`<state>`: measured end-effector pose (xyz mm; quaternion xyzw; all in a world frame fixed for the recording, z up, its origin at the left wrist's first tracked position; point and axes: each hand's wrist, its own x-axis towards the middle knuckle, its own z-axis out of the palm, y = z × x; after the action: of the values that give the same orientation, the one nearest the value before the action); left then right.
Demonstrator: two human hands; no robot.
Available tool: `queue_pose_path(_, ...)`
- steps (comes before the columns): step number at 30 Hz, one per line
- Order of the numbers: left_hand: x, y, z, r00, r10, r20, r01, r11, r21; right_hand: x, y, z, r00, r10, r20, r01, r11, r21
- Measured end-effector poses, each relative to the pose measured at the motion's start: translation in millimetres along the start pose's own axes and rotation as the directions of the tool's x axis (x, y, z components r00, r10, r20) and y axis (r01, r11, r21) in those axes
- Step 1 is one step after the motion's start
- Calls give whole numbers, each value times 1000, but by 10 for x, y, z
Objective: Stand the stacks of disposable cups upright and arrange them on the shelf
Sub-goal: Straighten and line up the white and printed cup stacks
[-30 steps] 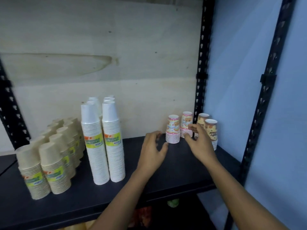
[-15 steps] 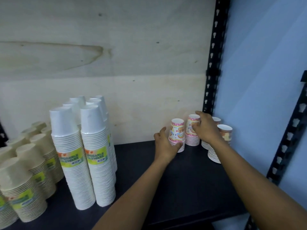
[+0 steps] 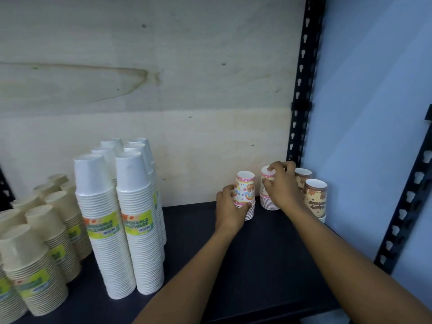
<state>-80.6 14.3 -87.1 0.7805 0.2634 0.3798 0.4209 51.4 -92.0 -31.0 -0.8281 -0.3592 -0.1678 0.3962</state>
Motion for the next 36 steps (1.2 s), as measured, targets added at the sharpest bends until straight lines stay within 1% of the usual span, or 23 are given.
queue_pose_path(4,-171,0,-305,998,-12,-61,9,999,-51,-158,-150,-44,999,-9,-46,14,995,103)
queue_pose_path(7,-385,-33,-544,993,-8,-121,-2,997,-81,-358,-304,-91,999,-14,-37,21,978,210)
queue_pose_path(10,-550,-103,-712,987,8,-159,-23,995,-94,-536,-394,-81,999,-51,-10,51,949,312)
queue_pose_path(13,-680,-115,-810,987,-32,-160,13,993,-118,-685,-487,-78,997,-80,15,68,915,398)
queue_pose_path(17,-753,-161,-836,986,-33,-162,14,993,-118,-791,-547,-27,997,-81,21,61,874,483)
queue_pose_path(22,-787,-233,-810,995,-38,-96,26,992,-121,-810,-493,62,994,-97,40,60,840,539)
queue_pose_path(25,-790,-244,-822,995,-55,-81,44,992,-122,-813,-474,111,994,-97,56,46,810,584)
queue_pose_path(27,-805,-236,-835,993,-92,-78,83,990,-116,-847,-454,146,991,-80,105,-1,790,613)
queue_pose_path(29,-827,-213,-855,987,-131,-88,125,990,-68,-934,-430,175,981,-75,179,-53,783,620)
queue_pose_path(32,-858,-173,-870,983,-164,-89,165,986,15,-1085,-333,259,964,-66,258,-97,814,572)
queue_pose_path(36,-910,-125,-899,980,-176,-90,182,981,61,-1172,-294,256,954,-25,299,-138,847,513)
